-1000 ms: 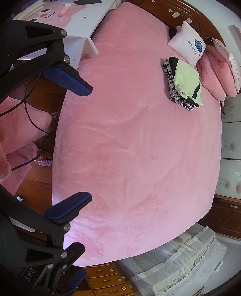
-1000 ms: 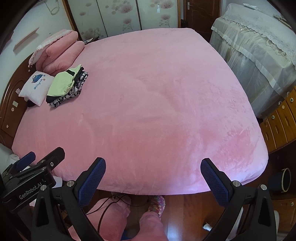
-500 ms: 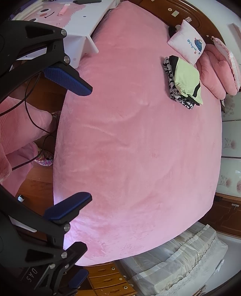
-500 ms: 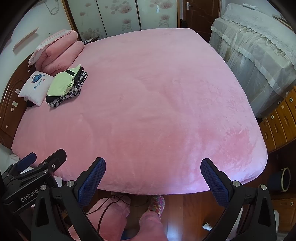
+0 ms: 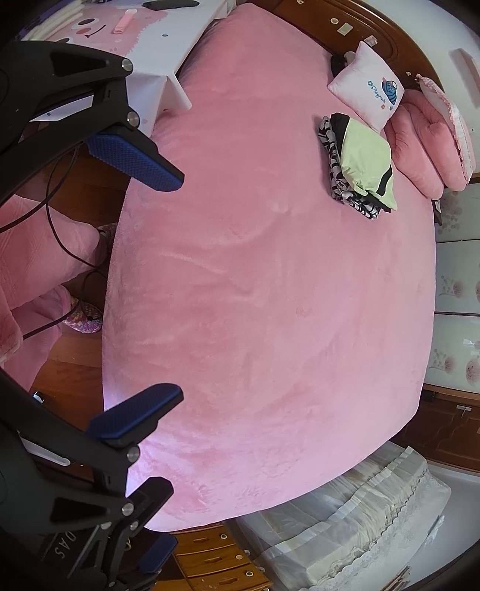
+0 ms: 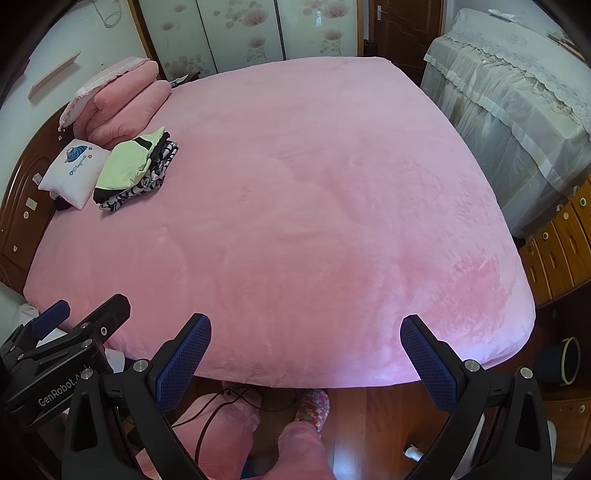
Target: Fold large clothes
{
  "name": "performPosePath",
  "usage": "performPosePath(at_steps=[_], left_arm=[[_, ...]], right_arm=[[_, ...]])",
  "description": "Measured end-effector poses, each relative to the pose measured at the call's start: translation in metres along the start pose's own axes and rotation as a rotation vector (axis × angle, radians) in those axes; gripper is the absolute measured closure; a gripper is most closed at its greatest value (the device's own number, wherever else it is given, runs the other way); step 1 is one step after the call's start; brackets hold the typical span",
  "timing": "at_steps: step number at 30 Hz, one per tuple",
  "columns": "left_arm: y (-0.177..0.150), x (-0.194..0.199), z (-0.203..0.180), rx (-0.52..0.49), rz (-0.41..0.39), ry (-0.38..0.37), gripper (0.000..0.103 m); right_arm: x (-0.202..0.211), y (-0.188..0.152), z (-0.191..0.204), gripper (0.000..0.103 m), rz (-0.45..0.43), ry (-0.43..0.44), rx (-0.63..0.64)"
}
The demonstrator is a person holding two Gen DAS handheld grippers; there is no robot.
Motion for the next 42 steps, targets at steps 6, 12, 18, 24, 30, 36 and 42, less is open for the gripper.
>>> performPosePath(at_steps=[6,12,18,24,30,36,42], left_arm=[[0.002,0.002,0.0,-0.005,-0.009,0.003,0.001],[0.005,0.003,-0.001,-0.01,-0.016,0.004,0.001],[0.005,0.005,-0.003,-0.019,-0.025,0.007,0.001],[0.005,0.009,-0.006,-0.026,-0.035,0.013,0.001],[-0.001,0.006,-0.004,-0.011,-0.012,-0.001,0.001],[-0.002,0.003,0.004,0.014,-0.001,-0.007,0.001],[0.0,0.001,0.008,0.016,0.004,0.001,0.001]], right_arm=[[0.001,0.0,0.001,0.0,-0.003,0.0,-0.002],[0.0,0.001,0.001,0.0,-0.004,-0.001,-0.003],[0.0,0.004,-0.001,0.0,-0.003,-0.002,-0.009],[0.002,0.006,-0.003,0.0,-0.009,-0.003,-0.012],[0.003,0.006,-0.006,0.0,-0.013,-0.006,-0.028],[-0.001,0.004,0.0,0.0,0.009,-0.017,0.007],[-0.004,0.004,0.003,0.0,0.02,-0.021,0.02]])
Point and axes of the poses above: each gripper's, at about its wrist camera, not at the fingertips, and x roughly against the way its jaws point, z to its left, y to its top, the point moved 6 cm from there along -x, roughly the way its jaws point, and after that the axes turned 14 degrees about -y, right-handed, at the moved point
